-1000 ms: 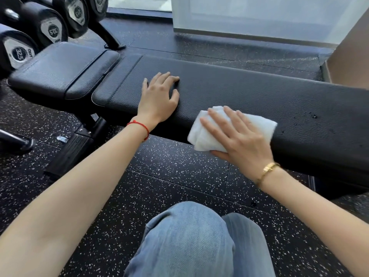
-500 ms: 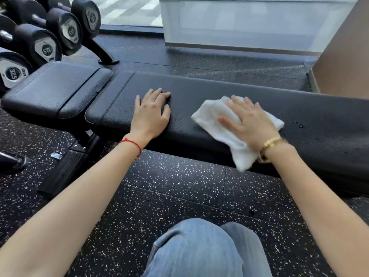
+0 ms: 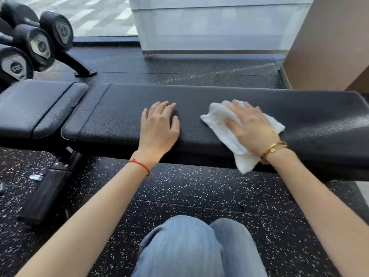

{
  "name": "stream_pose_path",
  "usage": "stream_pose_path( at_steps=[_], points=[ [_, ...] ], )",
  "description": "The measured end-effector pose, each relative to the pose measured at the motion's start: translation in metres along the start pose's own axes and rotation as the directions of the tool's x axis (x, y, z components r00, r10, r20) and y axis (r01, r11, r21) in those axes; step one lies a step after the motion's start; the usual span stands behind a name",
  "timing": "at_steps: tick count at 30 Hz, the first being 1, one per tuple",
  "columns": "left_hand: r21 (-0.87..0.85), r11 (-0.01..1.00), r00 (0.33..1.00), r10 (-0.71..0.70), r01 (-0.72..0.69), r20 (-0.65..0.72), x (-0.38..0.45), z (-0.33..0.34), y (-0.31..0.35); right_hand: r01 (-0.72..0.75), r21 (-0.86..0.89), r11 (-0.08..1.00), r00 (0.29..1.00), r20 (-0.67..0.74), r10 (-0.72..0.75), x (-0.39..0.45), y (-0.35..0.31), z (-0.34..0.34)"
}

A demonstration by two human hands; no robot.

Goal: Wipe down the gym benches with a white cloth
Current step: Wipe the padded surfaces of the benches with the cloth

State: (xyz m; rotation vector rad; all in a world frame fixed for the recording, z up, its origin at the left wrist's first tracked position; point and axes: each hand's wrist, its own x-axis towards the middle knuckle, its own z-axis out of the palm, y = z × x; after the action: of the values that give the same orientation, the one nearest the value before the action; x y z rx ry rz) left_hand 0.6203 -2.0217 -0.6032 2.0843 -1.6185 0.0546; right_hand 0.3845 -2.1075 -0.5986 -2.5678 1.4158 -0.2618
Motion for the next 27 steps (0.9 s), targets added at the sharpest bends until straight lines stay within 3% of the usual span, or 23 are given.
stream_pose_path(
  at_steps=[3, 5, 10, 12, 15, 20, 23, 27],
  points=[
    [0.003, 1.000, 1.000, 0.019, -0.019, 0.015, 0.000, 0.010, 0.022, -0.177, -0.024, 0.984, 0.984, 0.003, 0.178, 0.027, 0.023, -0.014],
    [0.013, 1.000, 1.000, -0.002, 0.002, 0.027, 0.000, 0.016, 0.030, -0.189, -0.037, 0.981, 0.982, -0.012, 0.189, 0.051, 0.010, -0.014],
    [0.019, 1.000, 1.000, -0.015, 0.015, 0.006, -0.003, 0.023, 0.029, 0.100, -0.077, 0.992, 0.993, 0.069, -0.095, 0.022, -0.026, 0.002],
    [0.024, 1.000, 1.000, -0.014, 0.013, 0.006, -0.003, 0.023, 0.029, 0.127, -0.044, 0.991, 0.991, 0.044, -0.125, -0.009, -0.009, 0.002],
    [0.039, 0.999, 1.000, -0.012, 0.011, 0.009, -0.003, 0.024, 0.030, 0.039, -0.059, 0.997, 0.999, 0.019, -0.038, -0.016, 0.033, -0.007],
    [0.051, 0.999, 1.000, -0.010, 0.010, 0.001, -0.003, 0.024, 0.031, -0.186, -0.070, 0.980, 0.982, 0.033, 0.188, 0.059, 0.057, -0.021],
    [0.042, 0.999, 1.000, -0.004, 0.004, -0.012, -0.002, 0.024, 0.031, -0.076, -0.059, 0.995, 0.994, 0.079, 0.081, 0.082, 0.033, -0.017],
    [0.042, 0.999, 1.000, 0.004, -0.003, -0.024, -0.002, 0.023, 0.029, 0.179, -0.033, 0.983, 0.979, 0.106, -0.175, 0.032, 0.016, -0.011]
  ],
)
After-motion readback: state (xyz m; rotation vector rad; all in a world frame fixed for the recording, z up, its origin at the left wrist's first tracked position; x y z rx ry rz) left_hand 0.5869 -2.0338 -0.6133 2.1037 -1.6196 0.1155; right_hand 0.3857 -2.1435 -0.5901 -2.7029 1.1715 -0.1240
